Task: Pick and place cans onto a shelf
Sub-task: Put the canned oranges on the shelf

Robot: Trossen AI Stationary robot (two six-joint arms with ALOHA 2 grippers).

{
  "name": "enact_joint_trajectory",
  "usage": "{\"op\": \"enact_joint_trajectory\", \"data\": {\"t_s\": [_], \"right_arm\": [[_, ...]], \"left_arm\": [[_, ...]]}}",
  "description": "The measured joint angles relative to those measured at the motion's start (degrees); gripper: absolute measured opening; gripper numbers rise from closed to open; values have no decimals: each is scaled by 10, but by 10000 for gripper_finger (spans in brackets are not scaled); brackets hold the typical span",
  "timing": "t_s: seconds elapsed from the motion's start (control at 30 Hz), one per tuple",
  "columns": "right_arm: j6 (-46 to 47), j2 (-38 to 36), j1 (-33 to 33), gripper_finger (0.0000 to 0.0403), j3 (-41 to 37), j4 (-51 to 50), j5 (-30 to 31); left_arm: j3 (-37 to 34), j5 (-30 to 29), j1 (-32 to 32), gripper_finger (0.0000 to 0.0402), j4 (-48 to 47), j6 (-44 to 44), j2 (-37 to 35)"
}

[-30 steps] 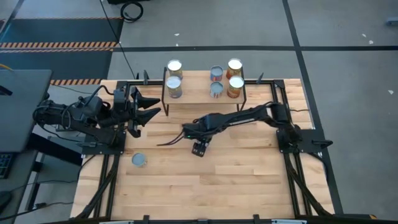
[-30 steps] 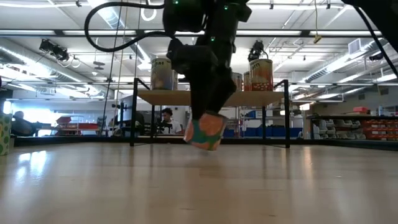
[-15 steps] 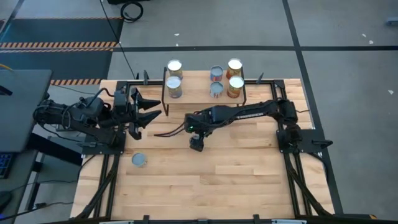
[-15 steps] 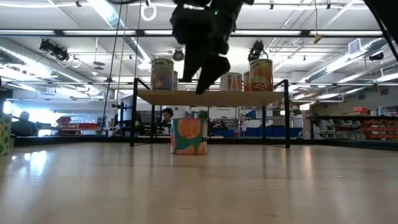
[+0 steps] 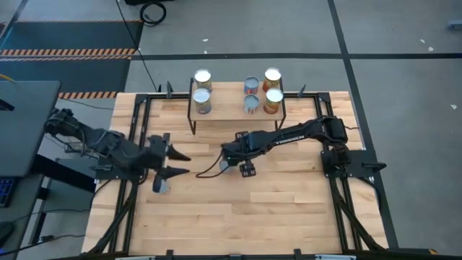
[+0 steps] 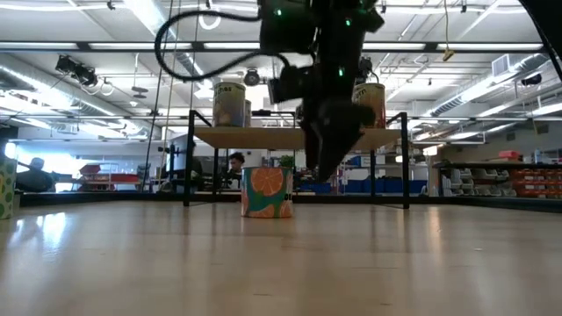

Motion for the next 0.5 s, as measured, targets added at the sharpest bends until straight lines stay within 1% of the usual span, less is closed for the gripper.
{"op": "enact_joint_trajectory", "data": {"t_s": [0.17, 0.3, 0.4, 0.5], "right_arm": [[5, 0, 7, 347, -51, 119, 55], [30, 0, 14, 347, -59, 194, 67], [55, -8, 24, 347, -37, 166, 67], [97, -44, 33, 347, -27, 92, 66]], "left_arm": [[0, -4, -26, 171, -153, -67, 4], [-1, 6, -35, 156, -236, -80, 38], [0, 4, -33, 149, -259, -79, 64], [0, 5, -24, 151, -285, -97, 98]]}}
